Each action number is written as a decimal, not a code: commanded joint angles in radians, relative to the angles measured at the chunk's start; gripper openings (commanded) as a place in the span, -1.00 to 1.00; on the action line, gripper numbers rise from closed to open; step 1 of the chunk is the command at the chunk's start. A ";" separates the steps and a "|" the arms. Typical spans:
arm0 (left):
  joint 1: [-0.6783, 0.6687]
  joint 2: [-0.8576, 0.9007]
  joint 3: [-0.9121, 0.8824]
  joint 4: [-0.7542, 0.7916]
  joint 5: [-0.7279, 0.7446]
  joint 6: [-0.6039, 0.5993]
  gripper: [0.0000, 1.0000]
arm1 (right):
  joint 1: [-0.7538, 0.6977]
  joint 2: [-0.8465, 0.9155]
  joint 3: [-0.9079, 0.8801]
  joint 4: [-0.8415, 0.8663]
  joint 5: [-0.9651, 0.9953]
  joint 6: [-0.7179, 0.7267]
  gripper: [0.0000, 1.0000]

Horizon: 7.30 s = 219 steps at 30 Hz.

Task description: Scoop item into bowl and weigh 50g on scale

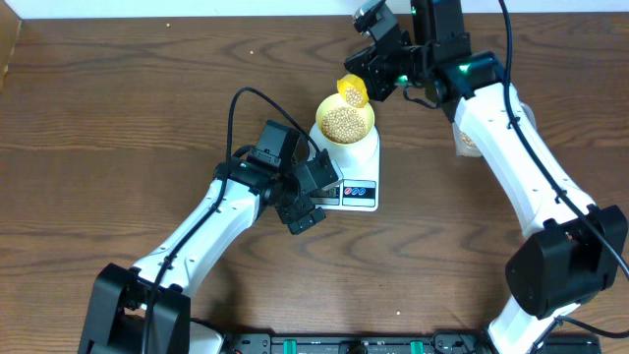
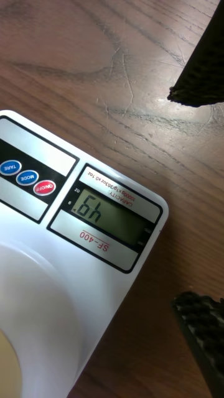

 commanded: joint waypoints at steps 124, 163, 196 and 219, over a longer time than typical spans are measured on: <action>0.003 -0.003 -0.002 -0.003 -0.005 0.010 0.96 | -0.607 -0.013 -0.402 0.253 0.213 0.745 -0.55; 0.003 -0.003 -0.002 -0.003 -0.006 0.010 0.95 | -0.669 -0.014 -0.389 0.386 0.217 0.592 0.98; 0.003 -0.003 -0.002 -0.003 -0.005 0.010 0.96 | -0.669 -0.014 -0.389 0.386 0.217 0.592 0.99; 0.003 -0.003 -0.002 -0.003 -0.005 0.010 0.96 | -0.669 -0.014 -0.389 0.386 0.217 0.592 0.99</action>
